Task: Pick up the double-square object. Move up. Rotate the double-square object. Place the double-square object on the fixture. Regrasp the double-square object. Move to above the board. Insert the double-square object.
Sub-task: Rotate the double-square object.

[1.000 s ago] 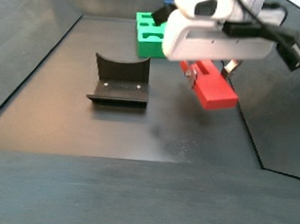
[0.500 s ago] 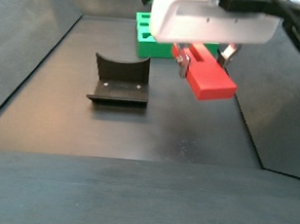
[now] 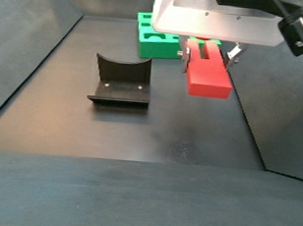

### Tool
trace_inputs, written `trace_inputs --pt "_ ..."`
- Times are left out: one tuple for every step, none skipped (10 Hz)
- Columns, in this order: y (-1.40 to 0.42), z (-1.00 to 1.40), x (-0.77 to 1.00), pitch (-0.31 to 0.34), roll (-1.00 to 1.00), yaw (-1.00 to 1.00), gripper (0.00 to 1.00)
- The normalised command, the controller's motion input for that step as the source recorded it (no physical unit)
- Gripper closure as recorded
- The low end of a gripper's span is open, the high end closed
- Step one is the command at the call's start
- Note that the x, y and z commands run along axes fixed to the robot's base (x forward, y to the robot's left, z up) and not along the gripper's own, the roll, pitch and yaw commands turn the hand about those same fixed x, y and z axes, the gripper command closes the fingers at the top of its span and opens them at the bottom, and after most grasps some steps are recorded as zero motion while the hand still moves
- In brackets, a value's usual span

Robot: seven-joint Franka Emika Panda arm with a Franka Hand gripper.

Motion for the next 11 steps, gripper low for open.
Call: trace_inputs --pt "0.01 -0.03 0.02 -0.001 0.0 -1.0 1.0" --pt "0.01 -0.03 0.02 -0.002 0.0 -1.0 1.0" --pt "0.01 -0.03 0.02 -0.002 0.0 -1.0 1.0" --pt "0.01 -0.03 0.02 -0.002 0.0 -1.0 1.0" --pt "0.01 -0.03 0.02 -0.002 0.0 -1.0 1.0" --pt "0.01 -0.02 0.02 -0.002 0.0 -1.0 1.0" --pt "0.01 -0.02 0.02 -0.002 0.0 -1.0 1.0" --pt "0.01 -0.02 0.02 -0.002 0.0 -1.0 1.0" --pt "0.01 -0.02 0.02 -0.002 0.0 -1.0 1.0" --pt "0.02 -0.02 0.02 -0.002 0.0 -1.0 1.0" --pt "0.02 -0.02 0.02 -0.002 0.0 -1.0 1.0"
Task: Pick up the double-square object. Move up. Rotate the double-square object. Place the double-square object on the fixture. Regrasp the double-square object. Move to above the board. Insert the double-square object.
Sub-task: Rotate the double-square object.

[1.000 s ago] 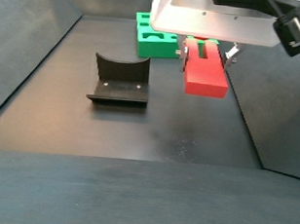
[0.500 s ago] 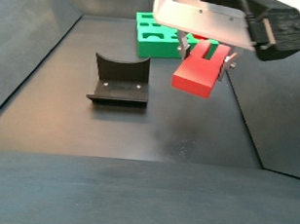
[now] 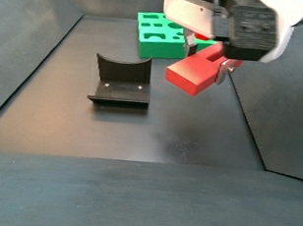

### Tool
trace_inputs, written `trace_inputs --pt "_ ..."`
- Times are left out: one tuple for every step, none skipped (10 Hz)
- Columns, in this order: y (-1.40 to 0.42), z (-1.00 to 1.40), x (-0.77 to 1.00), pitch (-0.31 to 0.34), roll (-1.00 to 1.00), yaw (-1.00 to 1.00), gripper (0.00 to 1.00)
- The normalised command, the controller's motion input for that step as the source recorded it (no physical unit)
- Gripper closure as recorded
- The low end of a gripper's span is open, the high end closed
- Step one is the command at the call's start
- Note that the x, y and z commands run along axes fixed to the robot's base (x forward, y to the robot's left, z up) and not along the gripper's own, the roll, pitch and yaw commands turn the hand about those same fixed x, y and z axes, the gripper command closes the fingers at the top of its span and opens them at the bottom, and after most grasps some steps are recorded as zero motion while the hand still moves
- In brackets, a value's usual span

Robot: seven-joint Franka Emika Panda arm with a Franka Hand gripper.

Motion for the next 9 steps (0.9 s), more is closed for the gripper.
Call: trace_inputs --pt "0.02 -0.02 0.02 -0.002 0.0 -1.0 1.0" --pt "0.02 -0.02 0.02 -0.002 0.0 -1.0 1.0" --pt "0.02 -0.02 0.02 -0.003 0.0 -1.0 1.0" --pt "0.02 -0.02 0.02 -0.003 0.0 -1.0 1.0" --pt "0.02 -0.02 0.02 -0.003 0.0 -1.0 1.0" --pt "0.02 -0.02 0.02 -0.003 0.0 -1.0 1.0" --pt "0.02 -0.02 0.02 -0.003 0.0 -1.0 1.0" --pt "0.02 -0.02 0.02 -0.003 0.0 -1.0 1.0" --pt "0.02 -0.02 0.02 -0.003 0.0 -1.0 1.0"
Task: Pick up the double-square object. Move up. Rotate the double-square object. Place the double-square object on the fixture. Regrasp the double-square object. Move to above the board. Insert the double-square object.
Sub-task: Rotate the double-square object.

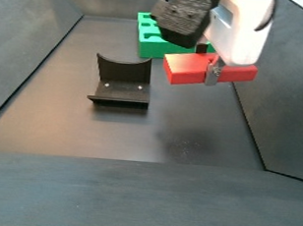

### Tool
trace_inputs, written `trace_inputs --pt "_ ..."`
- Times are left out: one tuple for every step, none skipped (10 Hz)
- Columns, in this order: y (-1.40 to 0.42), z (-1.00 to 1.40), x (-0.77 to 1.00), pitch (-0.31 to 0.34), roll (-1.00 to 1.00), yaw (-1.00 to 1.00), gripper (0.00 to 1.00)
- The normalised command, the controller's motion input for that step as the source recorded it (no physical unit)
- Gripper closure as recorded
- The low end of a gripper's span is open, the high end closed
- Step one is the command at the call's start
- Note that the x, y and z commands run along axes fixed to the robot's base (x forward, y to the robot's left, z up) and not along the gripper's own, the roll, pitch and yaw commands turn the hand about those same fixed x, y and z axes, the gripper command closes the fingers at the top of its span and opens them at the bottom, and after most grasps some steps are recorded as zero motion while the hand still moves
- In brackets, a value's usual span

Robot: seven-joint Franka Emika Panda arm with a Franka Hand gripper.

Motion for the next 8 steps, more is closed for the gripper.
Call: trace_inputs --pt "0.02 -0.02 0.02 -0.003 0.0 -1.0 1.0" --pt "0.02 -0.02 0.02 -0.003 0.0 -1.0 1.0" --pt "0.02 -0.02 0.02 -0.003 0.0 -1.0 1.0" --pt "0.02 -0.02 0.02 -0.004 0.0 -1.0 1.0" --pt "0.02 -0.02 0.02 -0.004 0.0 -1.0 1.0" --pt "0.02 -0.02 0.02 -0.004 0.0 -1.0 1.0" --pt "0.02 -0.02 0.02 -0.004 0.0 -1.0 1.0" --pt "0.02 -0.02 0.02 -0.004 0.0 -1.0 1.0"
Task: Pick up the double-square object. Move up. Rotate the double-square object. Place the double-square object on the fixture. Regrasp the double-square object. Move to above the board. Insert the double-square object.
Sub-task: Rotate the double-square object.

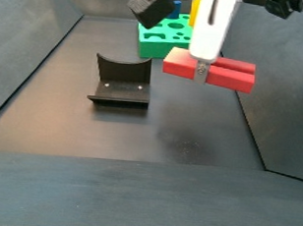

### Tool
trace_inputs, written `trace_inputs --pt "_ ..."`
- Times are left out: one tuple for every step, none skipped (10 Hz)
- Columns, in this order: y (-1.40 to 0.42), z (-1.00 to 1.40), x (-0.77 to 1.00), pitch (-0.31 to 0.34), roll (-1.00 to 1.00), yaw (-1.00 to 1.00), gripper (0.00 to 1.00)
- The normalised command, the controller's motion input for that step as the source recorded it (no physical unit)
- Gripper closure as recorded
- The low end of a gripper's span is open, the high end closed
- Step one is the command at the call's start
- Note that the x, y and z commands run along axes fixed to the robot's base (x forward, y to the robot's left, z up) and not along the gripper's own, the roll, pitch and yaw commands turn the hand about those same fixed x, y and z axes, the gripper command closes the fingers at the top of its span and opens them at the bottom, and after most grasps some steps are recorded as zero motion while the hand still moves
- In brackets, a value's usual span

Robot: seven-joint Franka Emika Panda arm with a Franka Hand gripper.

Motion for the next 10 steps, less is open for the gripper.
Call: trace_inputs --pt "0.02 -0.02 0.02 -0.005 0.0 -1.0 1.0" --pt "0.02 -0.02 0.02 -0.005 0.0 -1.0 1.0" --pt "0.02 -0.02 0.02 -0.005 0.0 -1.0 1.0" --pt "0.02 -0.02 0.02 -0.005 0.0 -1.0 1.0" --pt "0.02 -0.02 0.02 -0.006 0.0 -1.0 1.0" --pt "0.02 -0.02 0.02 -0.006 0.0 -1.0 1.0" --pt "0.02 -0.02 0.02 -0.007 0.0 -1.0 1.0" --pt "0.02 -0.02 0.02 -0.007 0.0 -1.0 1.0" --pt "0.02 -0.02 0.02 -0.008 0.0 -1.0 1.0" --pt "0.02 -0.02 0.02 -0.009 0.0 -1.0 1.0"
